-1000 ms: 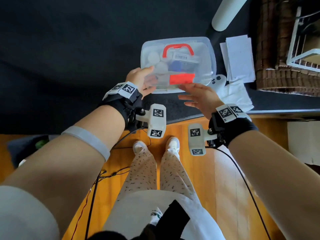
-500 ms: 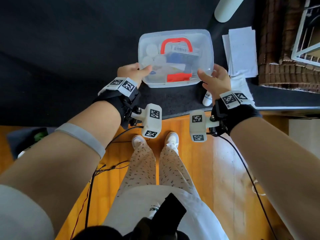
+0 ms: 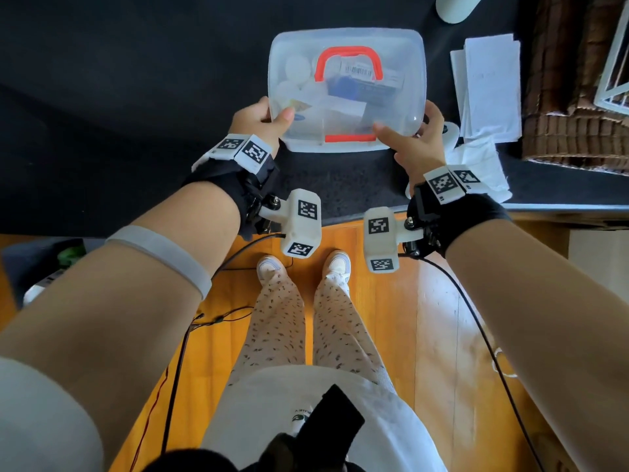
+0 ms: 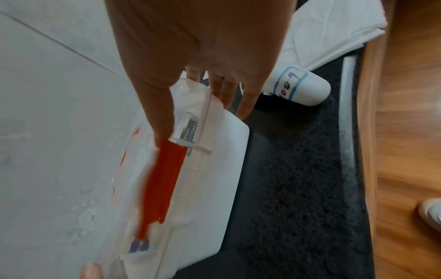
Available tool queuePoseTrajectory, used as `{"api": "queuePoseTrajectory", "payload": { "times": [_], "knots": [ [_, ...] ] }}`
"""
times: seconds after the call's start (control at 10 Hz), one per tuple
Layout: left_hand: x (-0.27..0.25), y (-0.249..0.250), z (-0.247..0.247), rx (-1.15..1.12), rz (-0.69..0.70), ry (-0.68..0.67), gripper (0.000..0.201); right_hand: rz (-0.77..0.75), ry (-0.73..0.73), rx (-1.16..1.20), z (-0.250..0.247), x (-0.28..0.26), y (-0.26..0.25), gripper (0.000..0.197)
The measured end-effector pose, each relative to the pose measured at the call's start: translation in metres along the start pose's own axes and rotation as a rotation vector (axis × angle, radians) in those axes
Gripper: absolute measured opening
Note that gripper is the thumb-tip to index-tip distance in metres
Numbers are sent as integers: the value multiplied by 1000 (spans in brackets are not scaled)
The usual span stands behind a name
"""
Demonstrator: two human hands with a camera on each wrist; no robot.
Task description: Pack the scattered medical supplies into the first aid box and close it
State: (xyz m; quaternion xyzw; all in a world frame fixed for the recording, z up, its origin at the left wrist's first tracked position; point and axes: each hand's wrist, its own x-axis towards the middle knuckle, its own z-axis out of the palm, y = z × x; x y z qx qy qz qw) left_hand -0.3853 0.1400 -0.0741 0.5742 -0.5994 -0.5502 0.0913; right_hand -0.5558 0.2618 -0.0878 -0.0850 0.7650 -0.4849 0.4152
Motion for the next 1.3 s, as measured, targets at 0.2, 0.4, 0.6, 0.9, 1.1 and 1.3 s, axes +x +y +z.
{"api": "queuePoseTrajectory", "payload": {
  "times": [0.2, 0.4, 0.6, 0.9, 1.1, 1.3],
  "knots": [
    [3, 0, -7, -9, 14, -26, 27, -111, -32, -132, -2, 4, 12, 104],
    [1, -4, -3, -125, 1, -49, 11, -278, 56, -212, 14, 5, 16, 119],
    [3, -4, -3, -178, -44, -40, 20, -279, 155, -109, 25, 7, 18, 111],
    [4, -2, -4, -151, -66, -38, 28, -222, 308, -298, 31, 15, 26, 109],
    [2, 6, -8, -36, -67, -64, 24, -211, 131, -257, 15, 3, 1, 103],
    [2, 54, -21, 129, -128, -32, 43, -86, 142, -532, -3, -6, -56, 56]
  ]
}}
